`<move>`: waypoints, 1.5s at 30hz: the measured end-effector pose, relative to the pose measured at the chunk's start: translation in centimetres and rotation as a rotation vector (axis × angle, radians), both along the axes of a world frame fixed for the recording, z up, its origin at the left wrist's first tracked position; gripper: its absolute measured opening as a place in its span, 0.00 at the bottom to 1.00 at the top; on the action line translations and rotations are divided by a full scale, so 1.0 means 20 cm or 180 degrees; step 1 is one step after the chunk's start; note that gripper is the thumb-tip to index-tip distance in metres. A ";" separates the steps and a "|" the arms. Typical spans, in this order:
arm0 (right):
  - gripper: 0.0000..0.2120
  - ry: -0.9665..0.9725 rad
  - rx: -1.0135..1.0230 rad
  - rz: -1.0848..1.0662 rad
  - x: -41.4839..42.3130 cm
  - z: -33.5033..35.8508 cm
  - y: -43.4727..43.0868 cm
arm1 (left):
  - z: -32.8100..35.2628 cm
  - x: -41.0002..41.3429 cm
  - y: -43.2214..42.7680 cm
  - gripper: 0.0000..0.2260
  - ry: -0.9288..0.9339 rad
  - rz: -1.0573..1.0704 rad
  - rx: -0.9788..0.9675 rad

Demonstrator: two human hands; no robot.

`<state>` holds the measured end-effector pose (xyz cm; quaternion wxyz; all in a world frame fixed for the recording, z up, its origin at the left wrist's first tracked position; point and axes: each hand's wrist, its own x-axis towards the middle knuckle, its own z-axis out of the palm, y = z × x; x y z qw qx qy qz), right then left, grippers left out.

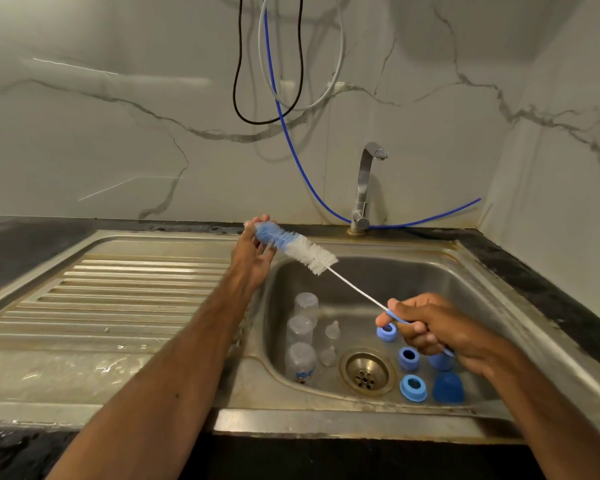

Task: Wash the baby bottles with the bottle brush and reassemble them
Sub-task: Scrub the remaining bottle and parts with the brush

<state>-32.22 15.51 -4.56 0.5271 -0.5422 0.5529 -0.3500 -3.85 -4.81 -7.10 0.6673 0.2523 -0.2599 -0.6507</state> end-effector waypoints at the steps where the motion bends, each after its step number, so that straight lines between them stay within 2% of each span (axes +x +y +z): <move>1: 0.19 -0.0228 0.0144 0.0036 -0.01 0.01 0.00 | 0.00 0.02 -0.01 0.21 0.0065 0.0001 0.0005; 3: 0.19 -0.0540 0.0320 0.0067 -0.02 0.03 0.01 | 0.01 0.06 -0.02 0.20 0.0294 0.0156 -0.0007; 6: 0.19 -0.0396 0.0069 -0.0048 -0.02 0.04 0.01 | 0.03 0.11 -0.02 0.18 0.0718 0.0468 0.0141; 8: 0.15 -0.0294 -0.0208 -0.0237 -0.01 0.03 0.00 | 0.03 0.09 0.01 0.17 0.0463 0.0583 0.0179; 11: 0.09 -0.0261 -0.0460 -0.0551 0.01 0.01 -0.02 | 0.06 -0.03 0.08 0.16 -0.0156 0.0203 0.0080; 14: 0.11 -0.0027 -0.0490 -0.0792 0.01 0.00 -0.04 | 0.09 -0.18 0.16 0.14 -0.0762 -0.0245 -0.0076; 16: 0.15 0.0042 -0.0476 -0.0785 0.02 0.00 -0.04 | 0.08 -0.25 0.19 0.15 -0.0723 -0.0457 -0.0068; 19: 0.16 -0.0021 -0.0476 -0.0677 0.04 -0.01 -0.04 | 0.10 -0.31 0.22 0.15 -0.0520 -0.0673 -0.0008; 25: 0.17 0.0158 -0.0375 -0.0443 0.08 -0.03 -0.02 | 0.10 -0.31 0.23 0.08 -0.0454 -0.0462 0.0149; 28: 0.17 0.0363 -0.0553 -0.0568 0.11 -0.04 -0.02 | 0.11 -0.30 0.23 0.11 -0.0386 -0.0546 0.0123; 33: 0.18 0.0306 -0.0852 -0.0848 0.13 -0.02 -0.04 | 0.13 -0.38 0.29 0.10 -0.0420 -0.0911 -0.0024; 38: 0.19 0.0505 -0.0736 -0.0673 0.15 -0.05 -0.02 | 0.13 -0.34 0.25 0.08 -0.0237 -0.0529 -0.0030; 40: 0.20 0.0547 -0.0769 -0.0664 0.16 -0.05 -0.02 | 0.11 -0.33 0.26 0.08 -0.0379 -0.0496 -0.0033; 43: 0.19 0.0352 -0.0922 -0.0848 0.19 -0.02 -0.04 | 0.08 -0.42 0.32 0.11 -0.0800 -0.1019 -0.0240; 45: 0.19 0.0238 -0.0954 -0.0929 0.19 -0.01 -0.05 | 0.11 -0.48 0.34 0.13 -0.0773 -0.1180 -0.0379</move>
